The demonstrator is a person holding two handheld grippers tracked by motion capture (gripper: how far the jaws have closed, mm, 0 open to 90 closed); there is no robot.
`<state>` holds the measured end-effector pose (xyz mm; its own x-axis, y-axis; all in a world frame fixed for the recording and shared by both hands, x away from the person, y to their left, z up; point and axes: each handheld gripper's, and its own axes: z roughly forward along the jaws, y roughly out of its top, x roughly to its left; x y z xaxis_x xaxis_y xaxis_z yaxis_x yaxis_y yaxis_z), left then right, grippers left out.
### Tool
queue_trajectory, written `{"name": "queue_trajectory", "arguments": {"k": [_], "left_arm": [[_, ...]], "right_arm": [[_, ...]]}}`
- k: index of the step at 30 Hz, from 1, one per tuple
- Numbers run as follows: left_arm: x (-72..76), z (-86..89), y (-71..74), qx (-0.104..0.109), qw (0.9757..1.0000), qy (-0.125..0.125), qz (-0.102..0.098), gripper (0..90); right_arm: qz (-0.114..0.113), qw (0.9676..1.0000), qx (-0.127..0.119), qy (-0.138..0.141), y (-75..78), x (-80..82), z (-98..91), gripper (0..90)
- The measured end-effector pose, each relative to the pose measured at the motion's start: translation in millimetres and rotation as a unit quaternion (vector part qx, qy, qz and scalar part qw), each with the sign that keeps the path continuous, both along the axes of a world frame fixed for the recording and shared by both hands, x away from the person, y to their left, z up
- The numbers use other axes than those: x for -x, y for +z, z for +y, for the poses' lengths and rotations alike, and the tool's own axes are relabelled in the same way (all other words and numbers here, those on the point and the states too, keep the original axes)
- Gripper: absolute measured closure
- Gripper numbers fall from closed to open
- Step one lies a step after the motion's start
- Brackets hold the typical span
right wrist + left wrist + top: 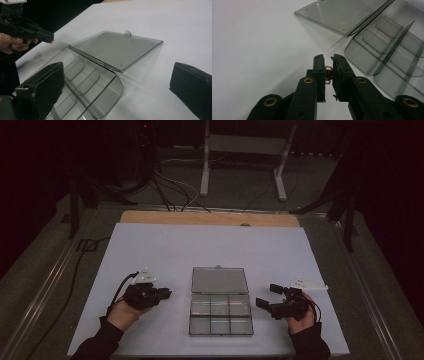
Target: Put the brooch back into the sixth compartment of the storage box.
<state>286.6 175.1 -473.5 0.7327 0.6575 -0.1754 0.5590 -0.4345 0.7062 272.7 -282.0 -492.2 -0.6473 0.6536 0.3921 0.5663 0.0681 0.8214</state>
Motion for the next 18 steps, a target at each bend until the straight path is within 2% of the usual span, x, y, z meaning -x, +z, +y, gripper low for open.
{"name": "queue_trajectory", "arguments": {"k": [8,14,18], "left_arm": [[2.0,-16.9,2.9,0.006,0.9997,-0.026,0.001,83.8],[4.6,-28.7,7.0,0.011,0.9990,-0.044,-0.001,83.8],[5.7,-37.0,9.6,0.015,0.9983,-0.057,-0.001,83.8]], "right_arm": [[-0.001,1.0000,-0.001,0.000,0.2,0.0,-0.3,0.0],[-0.004,0.9998,-0.017,-0.001,1.8,0.2,-2.4,0.0],[-0.002,0.9999,-0.014,-0.005,1.3,0.2,-2.8,0.0]]}}
